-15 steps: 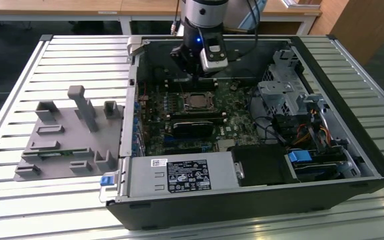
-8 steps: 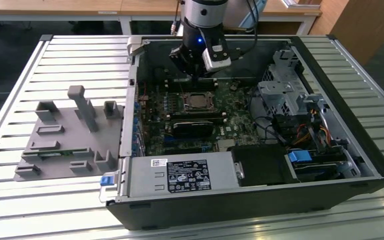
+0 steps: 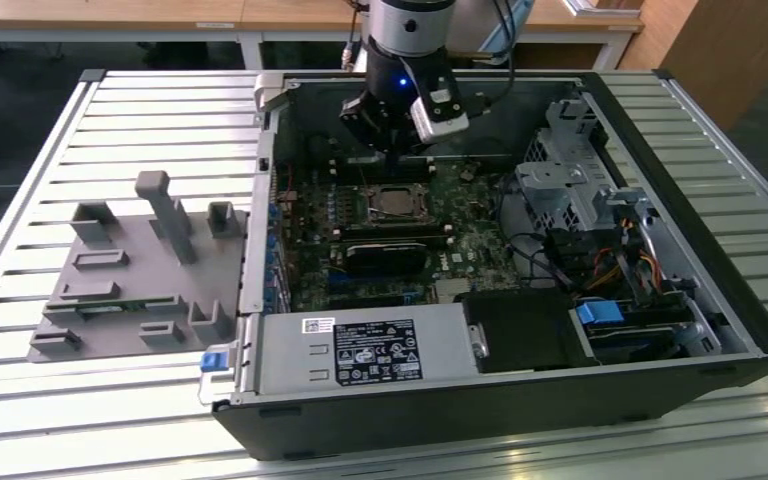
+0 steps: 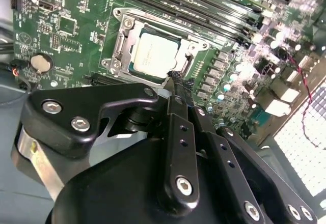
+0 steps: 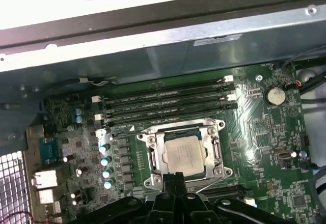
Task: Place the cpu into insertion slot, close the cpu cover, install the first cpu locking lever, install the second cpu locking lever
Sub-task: 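Install the first cpu locking lever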
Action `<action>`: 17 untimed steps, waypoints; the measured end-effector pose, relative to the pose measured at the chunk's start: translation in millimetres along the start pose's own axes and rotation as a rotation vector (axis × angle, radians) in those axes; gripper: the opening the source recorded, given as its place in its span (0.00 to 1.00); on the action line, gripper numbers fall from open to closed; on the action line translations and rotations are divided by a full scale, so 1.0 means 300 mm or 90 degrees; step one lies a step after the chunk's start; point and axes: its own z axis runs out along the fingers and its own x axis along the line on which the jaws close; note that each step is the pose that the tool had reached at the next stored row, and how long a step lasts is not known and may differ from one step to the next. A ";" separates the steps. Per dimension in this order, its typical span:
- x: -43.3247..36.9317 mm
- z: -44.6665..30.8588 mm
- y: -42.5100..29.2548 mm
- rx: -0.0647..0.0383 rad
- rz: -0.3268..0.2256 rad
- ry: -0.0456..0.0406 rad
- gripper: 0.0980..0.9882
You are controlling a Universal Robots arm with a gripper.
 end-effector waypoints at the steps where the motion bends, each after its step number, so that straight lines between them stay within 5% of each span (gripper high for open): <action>1: 0.000 0.000 0.000 0.000 -0.012 0.0000 0.01; 14: 0.000 0.004 0.000 0.003 -0.159 -0.0003 0.01; 17: 0.005 0.006 -0.001 0.003 -0.171 -0.0053 0.01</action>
